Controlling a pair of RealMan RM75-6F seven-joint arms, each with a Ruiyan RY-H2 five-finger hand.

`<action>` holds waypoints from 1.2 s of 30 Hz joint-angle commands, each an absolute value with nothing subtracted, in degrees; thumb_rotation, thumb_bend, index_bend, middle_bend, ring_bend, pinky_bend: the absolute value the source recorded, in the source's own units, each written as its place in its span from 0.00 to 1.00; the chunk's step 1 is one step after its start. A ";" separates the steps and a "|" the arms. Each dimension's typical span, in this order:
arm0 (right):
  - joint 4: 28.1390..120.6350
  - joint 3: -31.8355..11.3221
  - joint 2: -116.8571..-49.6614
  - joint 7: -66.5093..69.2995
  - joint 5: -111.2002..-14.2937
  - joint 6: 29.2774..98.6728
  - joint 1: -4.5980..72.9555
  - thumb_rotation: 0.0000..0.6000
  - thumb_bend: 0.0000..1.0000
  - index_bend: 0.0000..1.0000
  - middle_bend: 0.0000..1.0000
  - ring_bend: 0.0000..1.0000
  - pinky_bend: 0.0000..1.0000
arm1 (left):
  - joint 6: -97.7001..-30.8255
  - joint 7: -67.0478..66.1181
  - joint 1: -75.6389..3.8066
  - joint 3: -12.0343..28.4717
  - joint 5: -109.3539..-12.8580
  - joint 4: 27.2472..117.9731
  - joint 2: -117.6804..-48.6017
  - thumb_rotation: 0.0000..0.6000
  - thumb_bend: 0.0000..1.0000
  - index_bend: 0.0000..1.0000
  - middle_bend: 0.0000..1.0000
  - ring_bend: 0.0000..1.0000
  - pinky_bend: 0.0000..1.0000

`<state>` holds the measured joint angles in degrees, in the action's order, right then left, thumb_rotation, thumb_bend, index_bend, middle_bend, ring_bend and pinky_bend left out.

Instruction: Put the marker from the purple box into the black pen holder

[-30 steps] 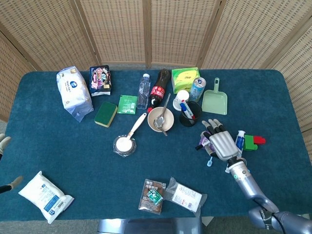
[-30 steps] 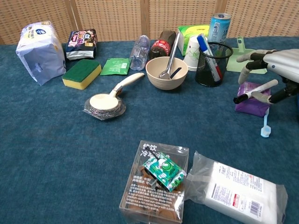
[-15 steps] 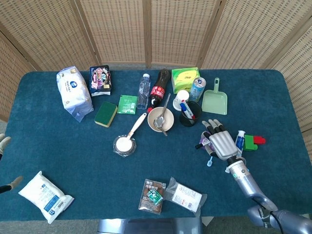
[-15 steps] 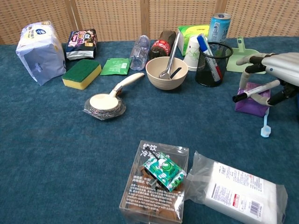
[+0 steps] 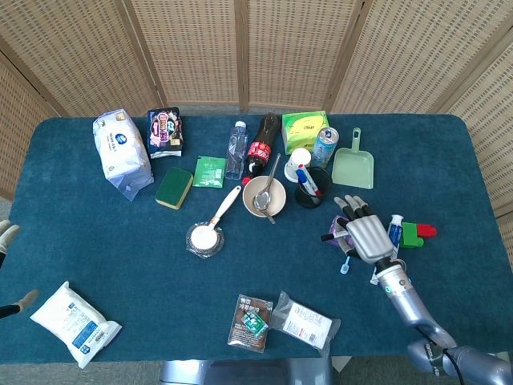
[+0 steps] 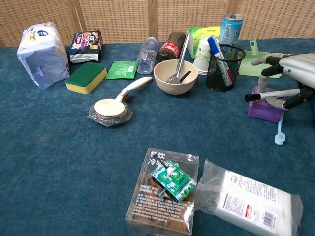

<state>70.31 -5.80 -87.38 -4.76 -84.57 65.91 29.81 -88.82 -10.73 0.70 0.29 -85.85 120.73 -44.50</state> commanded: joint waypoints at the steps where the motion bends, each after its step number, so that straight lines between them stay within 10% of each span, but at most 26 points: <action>1: 70.46 -5.75 -87.18 -4.46 -84.87 66.58 29.54 1.00 0.52 0.55 0.03 0.00 0.14 | -88.80 -10.75 0.69 0.25 -85.96 120.74 -44.49 1.00 0.20 0.00 0.00 0.00 0.00; 36: 97.91 -26.22 -74.34 3.20 -65.90 63.17 37.88 1.00 0.53 0.56 0.03 0.00 0.15 | -89.75 -6.06 1.25 0.08 -87.04 119.74 -43.03 1.00 0.20 0.00 0.00 0.00 0.00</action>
<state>97.60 -25.28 -74.23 3.40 -67.46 64.24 36.59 -89.74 -6.07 1.23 0.09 -87.03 119.76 -43.05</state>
